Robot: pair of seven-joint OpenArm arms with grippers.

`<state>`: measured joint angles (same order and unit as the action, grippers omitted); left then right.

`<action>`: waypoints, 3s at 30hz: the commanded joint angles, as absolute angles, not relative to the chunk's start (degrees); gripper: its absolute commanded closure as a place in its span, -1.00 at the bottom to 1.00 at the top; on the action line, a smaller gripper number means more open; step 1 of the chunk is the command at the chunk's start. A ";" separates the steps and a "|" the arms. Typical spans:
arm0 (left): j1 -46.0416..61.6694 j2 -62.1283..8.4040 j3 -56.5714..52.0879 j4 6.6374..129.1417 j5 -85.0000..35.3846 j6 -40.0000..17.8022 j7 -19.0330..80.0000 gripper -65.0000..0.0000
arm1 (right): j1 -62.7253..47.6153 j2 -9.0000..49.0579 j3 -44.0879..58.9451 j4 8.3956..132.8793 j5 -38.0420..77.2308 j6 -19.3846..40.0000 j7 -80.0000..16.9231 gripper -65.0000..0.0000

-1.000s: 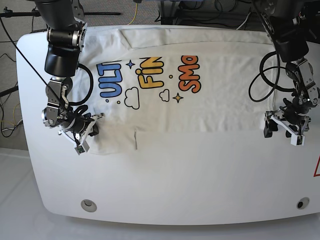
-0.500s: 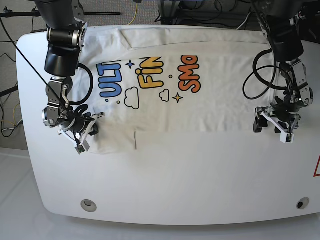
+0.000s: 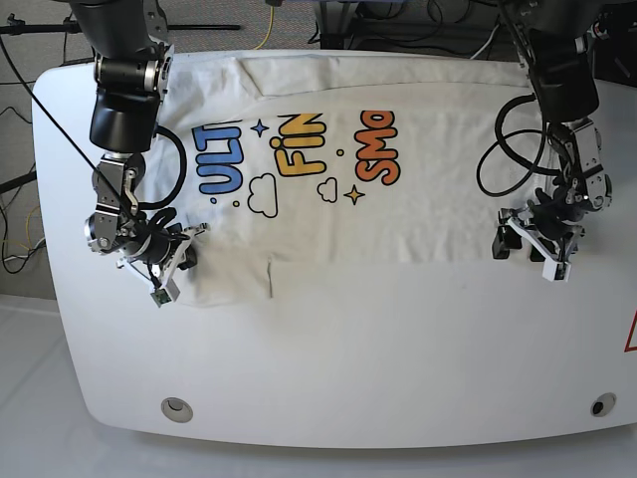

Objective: Fold the T-shirt properly
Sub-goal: 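Hold the hem edges with both grippers and lift them slightly, then drag the hem with both grippers over the print toward the collar edge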

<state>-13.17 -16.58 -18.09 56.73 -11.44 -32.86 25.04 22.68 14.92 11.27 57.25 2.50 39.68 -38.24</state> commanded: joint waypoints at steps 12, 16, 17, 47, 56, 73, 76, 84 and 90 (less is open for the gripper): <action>-13.65 -17.47 -16.51 57.33 -11.80 -32.26 22.47 0.00 | 24.55 15.71 11.21 57.89 2.45 40.00 -38.56 1.00; -13.65 -17.45 -16.49 57.44 -11.81 -32.26 22.45 0.30 | 24.48 15.72 11.09 57.86 2.48 40.00 -38.54 1.00; -13.66 -17.42 -16.51 57.42 -11.81 -32.26 22.68 0.36 | 24.48 15.73 11.10 57.92 2.48 40.00 -38.58 1.00; -12.59 -17.27 -16.76 60.40 -11.54 -31.41 23.10 0.91 | 25.38 15.61 11.34 56.94 2.15 40.00 -37.91 1.00; -11.20 -17.03 -16.71 71.18 -11.58 -31.31 24.62 0.95 | 25.98 15.48 11.46 57.65 2.70 40.00 -38.08 1.00; -9.27 -16.96 -16.68 75.44 -11.30 -31.21 26.46 0.93 | 23.24 15.50 11.35 69.11 2.20 40.00 -40.31 1.00; -7.17 -17.00 -16.67 76.77 -11.52 -31.23 26.85 0.93 | 23.21 15.33 11.39 68.48 2.15 40.00 -41.71 1.00; -2.89 -16.92 -16.74 80.61 -11.58 -31.30 27.41 0.93 | 23.26 15.28 11.50 69.43 2.09 40.00 -43.63 1.00; 1.03 -17.20 -16.83 85.97 -11.98 -31.31 27.08 0.96 | 23.13 15.15 11.43 71.12 2.15 40.00 -45.99 0.99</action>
